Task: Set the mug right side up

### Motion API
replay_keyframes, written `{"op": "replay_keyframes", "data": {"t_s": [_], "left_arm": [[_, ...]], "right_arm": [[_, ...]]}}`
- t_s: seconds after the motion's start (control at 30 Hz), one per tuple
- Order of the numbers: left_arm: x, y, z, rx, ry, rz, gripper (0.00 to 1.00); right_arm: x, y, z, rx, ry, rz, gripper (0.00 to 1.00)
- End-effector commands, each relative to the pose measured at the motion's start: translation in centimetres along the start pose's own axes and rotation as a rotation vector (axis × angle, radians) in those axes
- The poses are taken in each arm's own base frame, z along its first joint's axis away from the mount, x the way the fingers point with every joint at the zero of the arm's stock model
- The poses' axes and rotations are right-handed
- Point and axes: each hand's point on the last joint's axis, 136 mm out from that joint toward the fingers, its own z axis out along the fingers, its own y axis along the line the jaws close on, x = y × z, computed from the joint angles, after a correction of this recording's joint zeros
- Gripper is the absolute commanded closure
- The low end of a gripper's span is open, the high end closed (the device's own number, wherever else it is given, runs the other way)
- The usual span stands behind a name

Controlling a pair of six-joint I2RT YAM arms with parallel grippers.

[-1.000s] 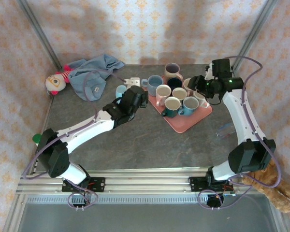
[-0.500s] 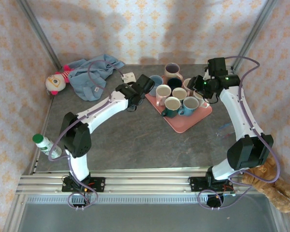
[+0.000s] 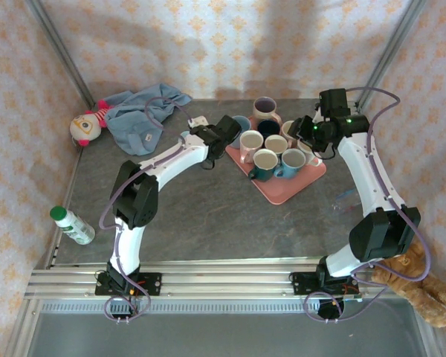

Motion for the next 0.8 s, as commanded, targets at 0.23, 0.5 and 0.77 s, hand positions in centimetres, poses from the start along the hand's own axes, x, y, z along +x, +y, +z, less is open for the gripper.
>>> {"op": "replay_keyframes", "data": {"t_s": [0.23,0.5,0.77], "left_arm": [[-0.1,-0.6,1.9,-0.056,0.032,-0.086,0.51],[1.1,0.0,3.6,-0.106,0.059,-0.131,0.56],[1.5,1.0,4.5,-0.136,0.063,-0.131,0.56]], "right_arm": [[-0.8,0.2,-0.4,0.008,-0.035,0.013,0.48],[-0.9,1.0,0.1,-0.023,-0.006,0.017,0.48],[-0.1,1.9,0.8,-0.08,0.052,0.026,0.48]]}}
